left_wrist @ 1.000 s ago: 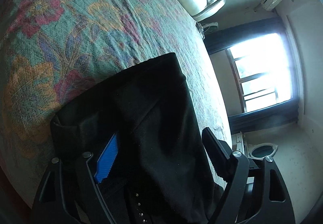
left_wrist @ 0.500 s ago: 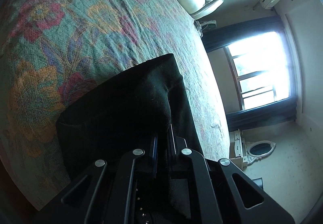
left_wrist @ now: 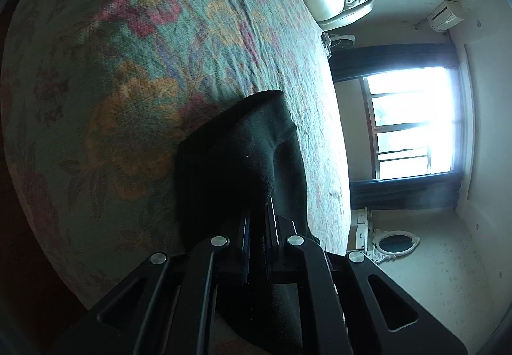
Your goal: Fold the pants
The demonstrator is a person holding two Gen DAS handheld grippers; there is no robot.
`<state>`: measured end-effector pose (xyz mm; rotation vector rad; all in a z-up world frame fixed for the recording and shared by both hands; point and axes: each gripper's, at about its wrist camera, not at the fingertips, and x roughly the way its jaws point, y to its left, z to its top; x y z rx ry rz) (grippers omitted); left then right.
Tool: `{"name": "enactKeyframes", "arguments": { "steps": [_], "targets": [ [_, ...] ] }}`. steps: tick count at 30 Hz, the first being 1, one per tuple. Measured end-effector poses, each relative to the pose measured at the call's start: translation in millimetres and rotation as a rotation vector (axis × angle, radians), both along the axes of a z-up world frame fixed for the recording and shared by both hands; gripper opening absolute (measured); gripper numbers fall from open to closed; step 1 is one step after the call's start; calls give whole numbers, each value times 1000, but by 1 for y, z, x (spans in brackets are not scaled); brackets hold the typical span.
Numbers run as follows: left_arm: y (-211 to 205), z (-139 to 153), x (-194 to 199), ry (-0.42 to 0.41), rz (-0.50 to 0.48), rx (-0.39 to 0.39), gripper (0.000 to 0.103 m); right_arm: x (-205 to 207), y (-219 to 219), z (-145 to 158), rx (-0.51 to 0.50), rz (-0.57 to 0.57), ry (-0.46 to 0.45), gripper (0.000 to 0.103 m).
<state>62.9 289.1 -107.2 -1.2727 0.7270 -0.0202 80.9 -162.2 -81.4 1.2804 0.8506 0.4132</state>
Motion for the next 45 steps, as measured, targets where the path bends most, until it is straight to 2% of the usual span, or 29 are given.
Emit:
{"name": "enactKeyframes", "arguments": {
  "steps": [5, 10, 15, 17, 20, 21, 23, 24, 28, 29, 30, 33, 36, 38, 40, 42, 45],
  "targets": [
    [0, -11, -6, 19, 16, -13, 7, 4, -21, -1, -6, 9, 56, 7],
    [-2, -13, -5, 30, -11, 60, 7, 1, -26, -4, -24, 11, 84, 7],
    [3, -24, -5, 20, -14, 19, 10, 4, -9, 1, -22, 23, 94, 8],
    [5, -26, -9, 13, -11, -17, 11, 5, -9, 4, -21, 27, 98, 12],
    [9, -22, -15, 22, -6, -46, 16, -2, -18, 14, -55, 34, 77, 31],
    [10, -17, -18, 30, -9, -19, 18, -5, -23, 21, -73, 34, 70, 35],
    [9, -2, -26, 58, -5, 86, 35, -14, -37, 33, -84, 15, 50, 41],
    [8, 6, -30, 59, -3, 145, 39, -20, -50, 38, -88, -15, 38, 43],
    [-7, 44, -38, 14, 0, 378, 73, -41, -130, 59, -98, -228, -15, 52],
    [-14, 53, -37, -11, 4, 417, 81, -48, -158, 58, -75, -297, -16, 58],
    [-21, 60, -34, -33, 0, 443, 81, -50, -184, 56, -41, -354, -19, 66],
    [-50, 70, -12, -59, -60, 489, 83, -53, -259, 49, -2, -519, -14, 67],
    [-85, 66, 17, -53, -136, 489, 83, -43, -313, 45, -10, -623, -24, 67],
    [-109, 59, 32, -30, -173, 494, 84, -23, -335, 43, -20, -625, -33, 67],
    [-132, 53, 47, -31, -221, 487, 84, -1, -350, 41, -59, -647, 2, 66],
    [-150, 47, 60, -22, -261, 494, 84, 10, -369, 19, -44, -637, 21, 66],
    [-167, 40, 73, 14, -294, 510, 84, 31, -368, 7, -64, -641, 81, 61]
  ]
}}
